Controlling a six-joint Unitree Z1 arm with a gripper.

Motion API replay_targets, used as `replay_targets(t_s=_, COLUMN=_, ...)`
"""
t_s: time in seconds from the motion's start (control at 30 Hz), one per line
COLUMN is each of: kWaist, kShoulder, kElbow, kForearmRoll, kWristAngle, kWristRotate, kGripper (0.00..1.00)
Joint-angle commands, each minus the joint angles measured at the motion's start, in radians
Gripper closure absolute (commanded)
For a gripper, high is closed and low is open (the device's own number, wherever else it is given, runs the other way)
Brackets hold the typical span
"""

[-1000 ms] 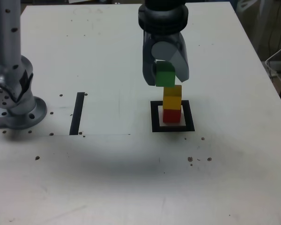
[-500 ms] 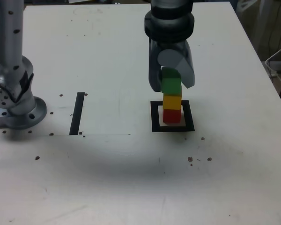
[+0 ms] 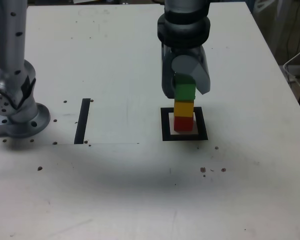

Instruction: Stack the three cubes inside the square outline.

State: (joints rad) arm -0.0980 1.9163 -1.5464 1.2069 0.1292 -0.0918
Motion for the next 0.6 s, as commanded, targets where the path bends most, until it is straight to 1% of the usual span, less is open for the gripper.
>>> replay_targets(t_s=0.0, kWaist=-0.002, kShoulder=-0.006, kElbow=-0.001, kForearmRoll=0.006, kWristAngle=0.0, kWristRotate=-0.002, kGripper=0.48)
replay_targets(t_s=0.17, kWaist=-0.002, kShoulder=-0.01, kElbow=0.001, kForearmRoll=0.014, kWristAngle=0.0, kWristRotate=-0.002, kGripper=0.48)
replay_targets(t_s=0.37, kWaist=-0.002, kShoulder=-0.02, kElbow=0.007, kForearmRoll=0.018, kWristAngle=-0.001, kWristRotate=0.002, kGripper=0.4)
replay_targets(t_s=0.57, kWaist=-0.002, kShoulder=-0.035, kElbow=0.01, kForearmRoll=0.023, kWristAngle=-0.001, kWristRotate=0.003, kGripper=0.37)
